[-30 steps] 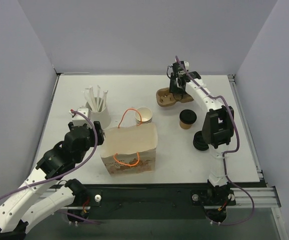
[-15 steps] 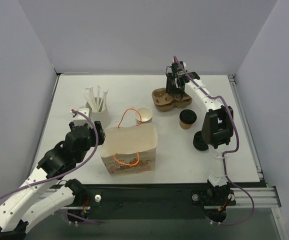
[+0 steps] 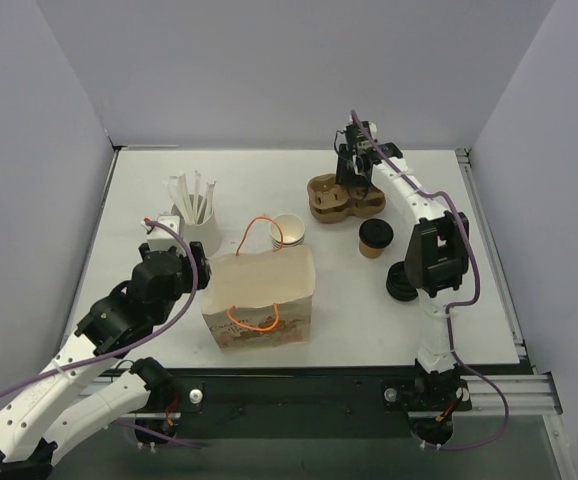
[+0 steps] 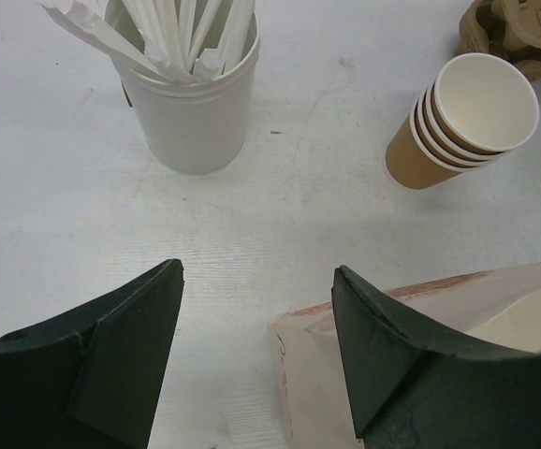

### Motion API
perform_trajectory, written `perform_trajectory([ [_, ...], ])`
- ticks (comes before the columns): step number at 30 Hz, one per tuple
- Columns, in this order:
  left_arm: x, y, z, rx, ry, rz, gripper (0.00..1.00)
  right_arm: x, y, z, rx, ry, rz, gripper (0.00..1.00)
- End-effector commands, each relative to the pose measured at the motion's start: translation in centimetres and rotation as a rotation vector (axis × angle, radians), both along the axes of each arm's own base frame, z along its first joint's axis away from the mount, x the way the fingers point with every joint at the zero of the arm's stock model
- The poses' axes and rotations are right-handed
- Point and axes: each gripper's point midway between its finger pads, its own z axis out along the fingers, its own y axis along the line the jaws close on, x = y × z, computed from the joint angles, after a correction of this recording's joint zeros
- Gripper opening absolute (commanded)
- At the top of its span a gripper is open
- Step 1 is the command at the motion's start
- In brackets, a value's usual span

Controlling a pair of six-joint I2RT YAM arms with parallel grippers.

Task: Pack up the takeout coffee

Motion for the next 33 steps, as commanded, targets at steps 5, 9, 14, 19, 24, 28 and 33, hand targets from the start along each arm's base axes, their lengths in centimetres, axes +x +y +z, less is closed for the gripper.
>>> perform_trajectory([
  [5, 0.5, 0.3, 3.2, -0.032, -0.076, 0.017, 0.75, -2.9, -0.9, 11.5, 0.042, -0.146, 0.007, 0.36],
  [9, -0.2, 0.1, 5.0, -0.086, -0.109, -0.011, 0.75, -6.3, -0.5, 16.5, 0.116, -0.198, 0.025, 0.37],
  [14, -1.4, 0.0, 6.9, -0.151, -0.112, -0.043, 0.75, -11.5, 2.1, 21.8, 0.270, -0.239, 0.101, 0.37],
  [19, -3.0, -0.2, 8.0, -0.214, -0.106, -0.090, 0.75, -17.1, 4.1, 27.1, 0.402, -0.314, 0.219, 0.37],
  [24, -4.9, -0.9, 8.4, -0.294, -0.091, -0.164, 0.77, -22.0, 6.0, 29.8, 0.540, -0.307, 0.348, 0.37],
  [28, -6.9, -0.4, 8.6, -0.381, -0.008, -0.145, 0.77, -27.3, 7.2, 33.2, 0.740, -0.270, 0.432, 0.36],
  [33, -9.1, 0.1, 9.7, -0.485, 0.048, -0.128, 0.77, -33.2, 8.7, 34.3, 0.866, -0.202, 0.486, 0.36],
])
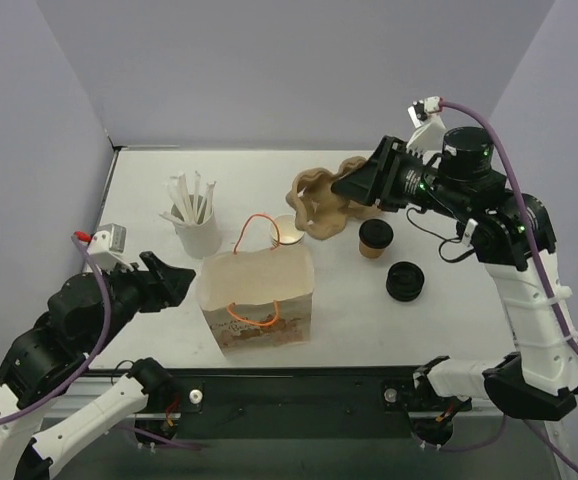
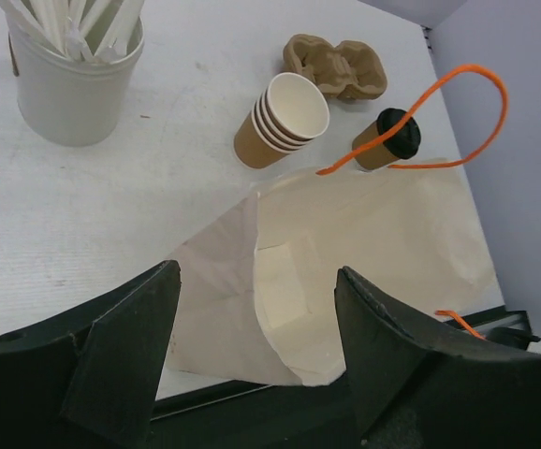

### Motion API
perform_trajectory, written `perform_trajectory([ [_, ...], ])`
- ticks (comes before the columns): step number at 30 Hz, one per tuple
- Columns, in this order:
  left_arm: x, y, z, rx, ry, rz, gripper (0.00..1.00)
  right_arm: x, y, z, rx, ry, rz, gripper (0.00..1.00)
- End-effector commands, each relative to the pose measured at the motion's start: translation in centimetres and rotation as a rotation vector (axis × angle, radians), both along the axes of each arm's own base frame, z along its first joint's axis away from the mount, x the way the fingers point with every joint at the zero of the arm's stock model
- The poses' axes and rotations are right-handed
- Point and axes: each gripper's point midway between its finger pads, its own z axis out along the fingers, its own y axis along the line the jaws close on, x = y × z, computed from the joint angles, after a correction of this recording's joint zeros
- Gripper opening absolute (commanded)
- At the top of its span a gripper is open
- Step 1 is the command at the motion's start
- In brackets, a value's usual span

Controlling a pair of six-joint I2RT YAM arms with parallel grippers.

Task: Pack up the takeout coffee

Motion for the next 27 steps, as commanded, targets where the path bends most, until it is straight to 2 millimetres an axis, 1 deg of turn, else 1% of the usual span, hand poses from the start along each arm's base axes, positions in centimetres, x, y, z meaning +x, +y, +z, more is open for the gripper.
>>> perform_trajectory([
  [1, -2.5, 0.4, 1.4, -0.109, 0.052, -0.018, 0.77, -7.9, 3.0, 0.9, 0.130, 0.109, 0.177, 0.36],
  [2, -2.8, 0.6, 1.5, -0.111, 0.041, -0.024, 0.77, -8.8, 3.4, 0.4, 0.123, 0.118, 0.189, 0.36],
  [3, -2.9, 0.7, 1.3, -0.103, 0.034, -0.028, 0.77, -10.1, 3.7, 0.4, 0.123, 0.115, 0.207, 0.36],
  [4, -3.0, 0.9, 1.1, -0.082, 0.023, -0.037, 0.77, -9.8, 3.8, -0.3, 0.104, 0.111, 0.153, 0.36],
  [5, -3.1, 1.0, 1.0, -0.076, 0.019, -0.040, 0.77, -11.8, 5.1, -1.1, 0.082, 0.120, 0.209, 0.36],
  [6, -3.2, 1.2, 1.0, -0.076, 0.005, -0.043, 0.77, -11.9, 5.5, -1.5, 0.068, 0.119, 0.194, 0.36],
  [7, -3.2, 1.3, 0.8, -0.066, 0.001, -0.045, 0.77, -11.5, 5.9, -2.0, 0.053, 0.120, 0.162, 0.36],
  [8, -3.3, 1.5, 0.8, -0.067, -0.005, -0.041, 0.77, -12.2, 7.3, -2.6, 0.043, 0.147, 0.180, 0.36],
  [10, -3.3, 1.9, 0.7, -0.072, -0.006, -0.016, 0.77, -11.9, 8.6, -2.9, 0.037, 0.141, 0.158, 0.36],
  [11, -3.3, 2.0, 0.7, -0.076, -0.009, -0.013, 0.77, -12.0, 10.0, -3.3, 0.027, 0.155, 0.165, 0.36],
  [12, -3.3, 2.0, 0.8, -0.084, -0.014, -0.008, 0.77, -11.8, 10.7, -3.5, 0.024, 0.167, 0.155, 0.36],
  [13, -3.3, 2.1, 1.1, -0.094, -0.021, -0.006, 0.77, -11.4, 11.2, -3.7, 0.021, 0.172, 0.130, 0.36],
  [14, -3.4, 1.9, 1.0, -0.098, -0.022, -0.015, 0.77, -10.6, 12.0, -4.5, -0.003, 0.172, 0.097, 0.36],
  [15, -3.3, 1.7, 1.3, -0.107, -0.034, -0.022, 0.77, -10.7, 12.5, -4.4, 0.001, 0.170, 0.085, 0.36],
  [18, -2.9, 1.3, 0.8, -0.097, -0.024, -0.029, 0.76, -10.1, 14.0, -5.7, -0.016, 0.195, 0.053, 0.36],
  [21, -2.7, 1.1, 0.7, -0.100, -0.024, -0.026, 0.75, -9.4, 14.5, -6.8, -0.034, 0.206, 0.004, 0.36],
  [23, -2.8, 1.3, 0.8, -0.104, -0.031, -0.022, 0.74, -9.1, 14.5, -7.2, -0.044, 0.202, -0.017, 0.36],
  [27, -2.9, 1.9, 0.9, -0.120, -0.035, 0.006, 0.73, -8.3, 13.7, -8.2, -0.062, 0.198, -0.081, 0.36],
])
